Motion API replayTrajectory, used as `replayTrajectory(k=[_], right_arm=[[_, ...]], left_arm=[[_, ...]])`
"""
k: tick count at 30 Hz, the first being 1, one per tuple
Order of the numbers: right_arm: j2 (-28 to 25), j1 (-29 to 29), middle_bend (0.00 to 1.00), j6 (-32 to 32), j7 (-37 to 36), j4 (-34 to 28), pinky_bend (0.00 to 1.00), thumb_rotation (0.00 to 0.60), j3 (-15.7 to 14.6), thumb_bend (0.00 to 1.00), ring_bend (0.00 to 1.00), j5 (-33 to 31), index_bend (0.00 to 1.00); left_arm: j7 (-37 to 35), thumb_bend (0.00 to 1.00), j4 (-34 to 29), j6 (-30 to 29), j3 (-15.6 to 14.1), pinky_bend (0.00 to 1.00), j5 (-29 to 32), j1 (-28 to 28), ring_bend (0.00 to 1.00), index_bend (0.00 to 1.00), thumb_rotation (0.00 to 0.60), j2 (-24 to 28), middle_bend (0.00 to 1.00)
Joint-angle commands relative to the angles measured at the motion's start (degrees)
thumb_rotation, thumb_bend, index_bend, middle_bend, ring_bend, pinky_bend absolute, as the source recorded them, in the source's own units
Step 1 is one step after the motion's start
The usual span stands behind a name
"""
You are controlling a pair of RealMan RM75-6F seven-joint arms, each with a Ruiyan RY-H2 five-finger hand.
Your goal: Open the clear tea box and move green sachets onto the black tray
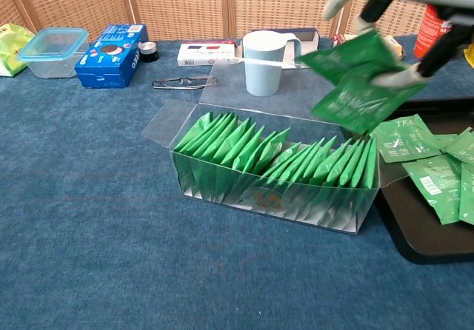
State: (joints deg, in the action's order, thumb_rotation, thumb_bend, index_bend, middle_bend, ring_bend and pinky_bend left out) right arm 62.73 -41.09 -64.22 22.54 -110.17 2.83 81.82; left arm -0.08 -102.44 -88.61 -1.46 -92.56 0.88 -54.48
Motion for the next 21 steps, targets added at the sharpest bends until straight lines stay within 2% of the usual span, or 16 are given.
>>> replayTrajectory(k=[1, 9, 21], right_arm=[[-2.4, 2.3, 0.20, -2.6, -1.7, -1.5, 0.04, 0.600, -0.4, 0.32, 0.12, 1.6, 0.73], [-5.8, 6.0, 0.20, -6.9, -4.3, -2.6, 0.04, 0.600, 0.0, 0.32, 0.12, 3.3, 0.73], [-9.5, 10.8, 0.20, -10.6, -7.5, -1.7, 0.04, 0.600, 0.8, 0.32, 0.13, 2.3, 0.73]], left_arm=[[0.3, 0.22, -0.4, -0.1, 0.2, 0.22, -0.1, 0.1, 0.00, 0.05, 0.600, 0.1, 0.04], [1.0, 0.22, -1.2, -0.7, 0.3, 0.22, -0.6, 0.1, 0.00, 0.05, 0.600, 0.3, 0.04], [1.5, 0.22, -2.0, -0.7, 0.5, 0.22, -0.9, 0.3, 0.00, 0.05, 0.600, 0.3, 0.04]])
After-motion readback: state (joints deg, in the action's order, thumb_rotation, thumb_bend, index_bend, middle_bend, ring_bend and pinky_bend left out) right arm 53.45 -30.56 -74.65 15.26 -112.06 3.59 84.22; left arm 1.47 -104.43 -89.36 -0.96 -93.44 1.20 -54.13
